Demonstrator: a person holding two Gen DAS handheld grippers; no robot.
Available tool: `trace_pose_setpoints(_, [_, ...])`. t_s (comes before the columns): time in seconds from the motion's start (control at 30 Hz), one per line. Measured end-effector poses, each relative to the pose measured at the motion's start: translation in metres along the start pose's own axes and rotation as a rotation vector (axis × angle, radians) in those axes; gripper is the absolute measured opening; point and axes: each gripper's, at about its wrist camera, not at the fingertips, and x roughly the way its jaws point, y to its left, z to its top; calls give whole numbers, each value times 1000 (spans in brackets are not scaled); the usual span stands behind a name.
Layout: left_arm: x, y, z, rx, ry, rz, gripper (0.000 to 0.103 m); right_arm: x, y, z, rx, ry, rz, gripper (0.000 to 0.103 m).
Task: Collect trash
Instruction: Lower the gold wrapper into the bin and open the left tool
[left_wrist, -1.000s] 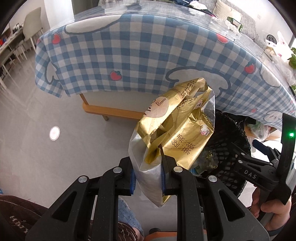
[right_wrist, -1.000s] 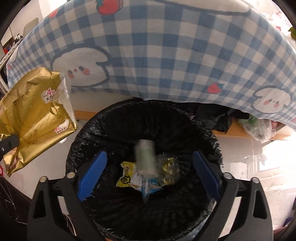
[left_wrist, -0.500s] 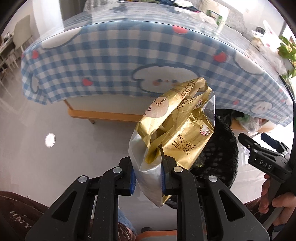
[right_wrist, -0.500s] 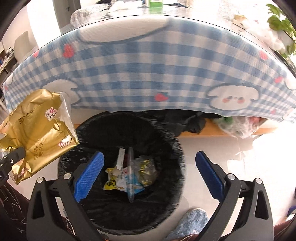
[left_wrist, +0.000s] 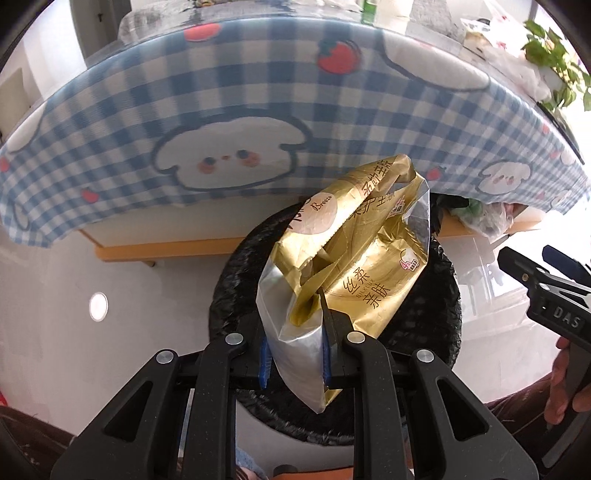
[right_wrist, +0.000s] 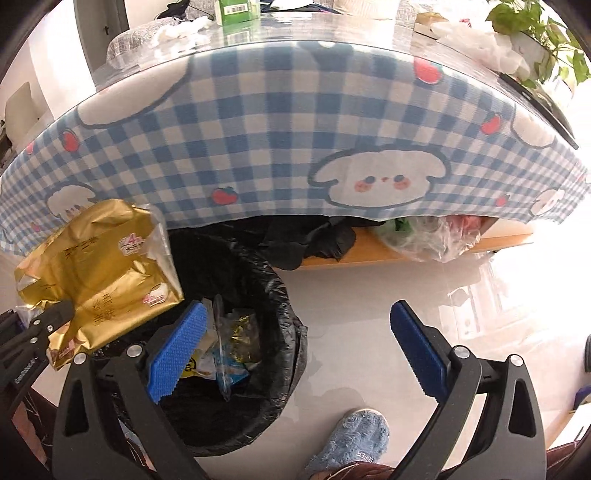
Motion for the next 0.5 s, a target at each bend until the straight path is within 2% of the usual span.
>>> trace_pose_setpoints(0.4, [32, -28, -2, 48, 35, -6, 19, 5, -21, -4, 50, 23, -38, 95])
trace_pose_setpoints(0.5, [38, -31, -2, 48, 42, 6, 26, 4, -26, -6, 67, 24, -42, 95])
